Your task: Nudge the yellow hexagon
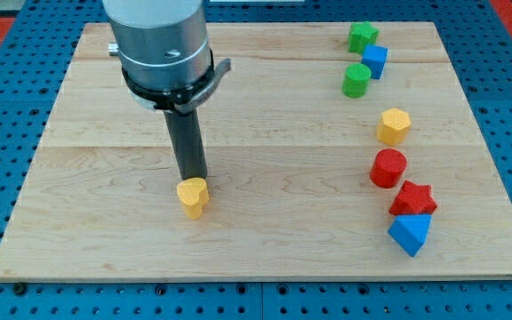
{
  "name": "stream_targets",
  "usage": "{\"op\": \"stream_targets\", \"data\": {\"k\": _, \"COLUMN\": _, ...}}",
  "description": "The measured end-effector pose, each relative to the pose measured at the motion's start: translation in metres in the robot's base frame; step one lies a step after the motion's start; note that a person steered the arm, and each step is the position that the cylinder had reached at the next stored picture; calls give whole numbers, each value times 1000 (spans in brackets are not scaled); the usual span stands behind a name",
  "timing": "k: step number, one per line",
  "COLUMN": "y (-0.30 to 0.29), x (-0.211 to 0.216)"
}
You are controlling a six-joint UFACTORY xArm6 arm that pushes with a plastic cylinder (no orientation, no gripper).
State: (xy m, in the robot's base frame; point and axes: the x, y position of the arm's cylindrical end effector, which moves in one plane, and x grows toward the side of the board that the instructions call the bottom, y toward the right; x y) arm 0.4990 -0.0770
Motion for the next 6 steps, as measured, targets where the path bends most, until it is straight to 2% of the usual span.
{"op": "stream_targets", "data": {"k": 1, "y": 8, "x": 13}}
{"op": "stream_targets", "data": {"k": 2, "y": 17, "x": 7}}
{"op": "stream_targets", "data": {"k": 4, "y": 121, "x": -100}}
{"op": "stream_targets", "data": {"k": 5, "y": 202, "x": -109}}
{"op": "stream_targets", "data": {"k": 6, "y": 231, "x": -114}}
